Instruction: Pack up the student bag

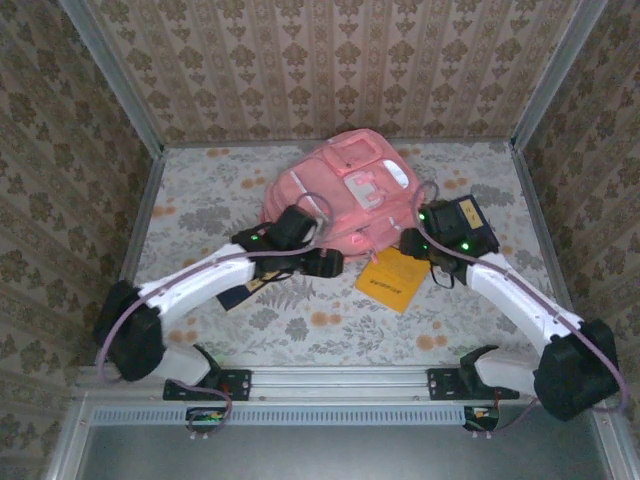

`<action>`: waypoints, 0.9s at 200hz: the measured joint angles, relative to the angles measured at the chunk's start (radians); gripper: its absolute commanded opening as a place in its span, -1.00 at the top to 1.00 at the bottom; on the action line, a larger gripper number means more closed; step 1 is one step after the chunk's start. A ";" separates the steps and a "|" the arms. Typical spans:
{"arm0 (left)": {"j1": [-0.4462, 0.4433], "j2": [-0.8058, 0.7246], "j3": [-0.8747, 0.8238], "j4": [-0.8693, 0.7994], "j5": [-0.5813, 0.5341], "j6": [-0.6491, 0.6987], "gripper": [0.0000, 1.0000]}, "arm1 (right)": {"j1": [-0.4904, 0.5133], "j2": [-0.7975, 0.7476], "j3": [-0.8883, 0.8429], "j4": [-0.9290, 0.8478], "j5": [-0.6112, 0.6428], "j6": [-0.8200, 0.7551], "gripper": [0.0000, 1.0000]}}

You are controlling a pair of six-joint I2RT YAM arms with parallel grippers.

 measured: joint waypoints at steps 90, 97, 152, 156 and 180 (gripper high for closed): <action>-0.109 0.423 0.257 0.074 0.076 0.040 -0.61 | -0.273 0.011 -0.361 0.244 -0.445 0.235 -0.03; -0.111 0.439 0.272 0.074 0.081 0.041 -0.61 | -0.277 0.040 -0.365 0.280 -0.477 0.249 -0.03; -0.112 0.533 0.344 0.065 0.117 0.056 -0.57 | -0.318 0.171 -0.384 0.498 -0.650 0.328 0.06; -0.111 0.536 0.348 0.063 0.117 0.058 -0.57 | -0.318 0.170 -0.386 0.502 -0.650 0.331 0.06; -0.113 0.542 0.360 0.051 0.134 0.064 -0.51 | -0.318 0.142 -0.395 0.505 -0.649 0.332 0.08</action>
